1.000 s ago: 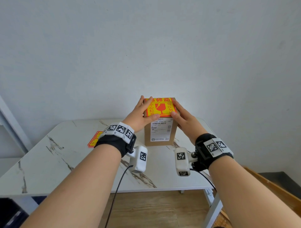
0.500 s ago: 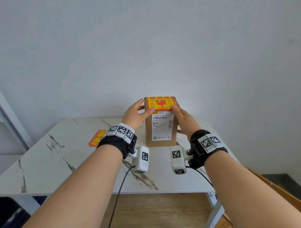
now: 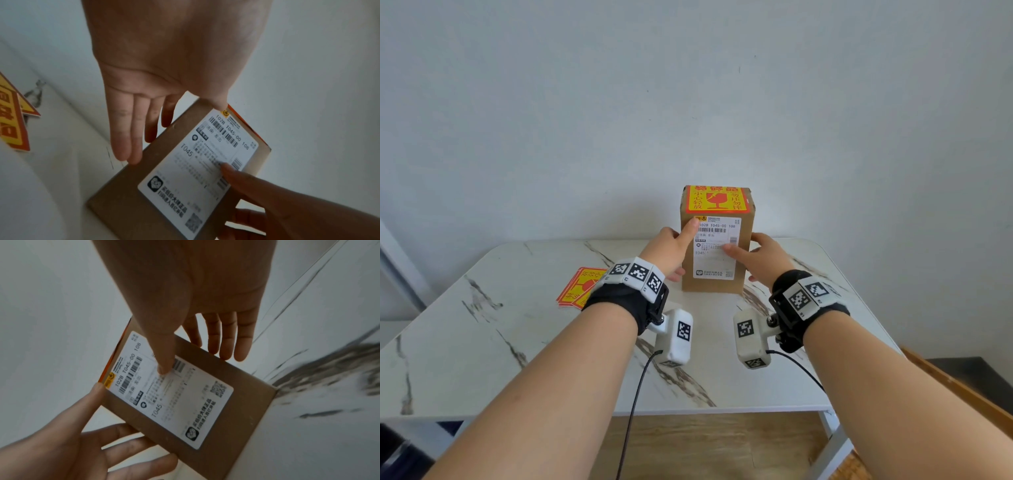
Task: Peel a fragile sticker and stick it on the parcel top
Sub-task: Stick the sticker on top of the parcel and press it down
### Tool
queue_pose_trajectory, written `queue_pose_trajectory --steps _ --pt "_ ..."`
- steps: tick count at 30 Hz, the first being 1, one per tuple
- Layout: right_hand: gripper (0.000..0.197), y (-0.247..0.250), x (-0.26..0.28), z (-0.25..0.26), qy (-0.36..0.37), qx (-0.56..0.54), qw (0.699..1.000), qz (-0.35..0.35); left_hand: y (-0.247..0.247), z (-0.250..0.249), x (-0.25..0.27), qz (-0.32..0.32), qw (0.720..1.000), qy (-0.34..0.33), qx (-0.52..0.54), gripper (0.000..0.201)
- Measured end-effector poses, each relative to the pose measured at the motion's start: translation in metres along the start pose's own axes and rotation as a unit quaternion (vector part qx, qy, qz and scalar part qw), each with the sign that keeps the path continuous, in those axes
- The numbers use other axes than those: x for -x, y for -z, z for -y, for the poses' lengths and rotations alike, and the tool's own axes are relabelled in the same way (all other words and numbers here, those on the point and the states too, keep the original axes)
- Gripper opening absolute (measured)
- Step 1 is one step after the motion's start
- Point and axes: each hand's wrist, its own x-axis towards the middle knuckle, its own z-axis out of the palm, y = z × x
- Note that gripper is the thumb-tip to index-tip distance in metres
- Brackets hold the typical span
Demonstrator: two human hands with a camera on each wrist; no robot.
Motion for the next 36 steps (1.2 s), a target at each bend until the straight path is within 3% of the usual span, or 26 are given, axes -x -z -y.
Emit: queue_pose_trajectory --steps 5,10,18,26,31,36 --pt "0.052 -0.011 -0.018 -0.002 -0.007 -0.021 0.998 -0.050 0.000 -0.003 -0.007 -0.022 0.999 -0.026 -0.003 0.060" --pt "0.039 -0.017 -0.040 0.001 -0.019 -0.022 0.997 -0.072 -0.004 -0.002 -0.024 -0.024 0.998 -0.047 0.025 0.055" --pt "0.043 -0.024 -0.060 0.008 -0.012 0.023 0.999 -0.043 -0.009 0.001 -0.040 -0.021 0.997 -0.043 0.053 0.044" --pt "0.054 -0.019 -0.057 0.006 -0.026 0.050 0.998 -0.016 -0.011 0.004 -0.040 -0.005 0.999 -0.044 -0.015 0.056" --pt "0.049 -0.011 -0.040 0.011 -0.021 0.032 0.999 -0.032 -0.004 0.003 -0.027 -0.024 0.996 -0.010 -0.080 0.060" --pt "0.035 -0.005 -0.012 0.015 0.000 0.078 0.997 0.026 0.011 0.021 -0.001 -0.005 0.985 0.016 -0.172 0.036"
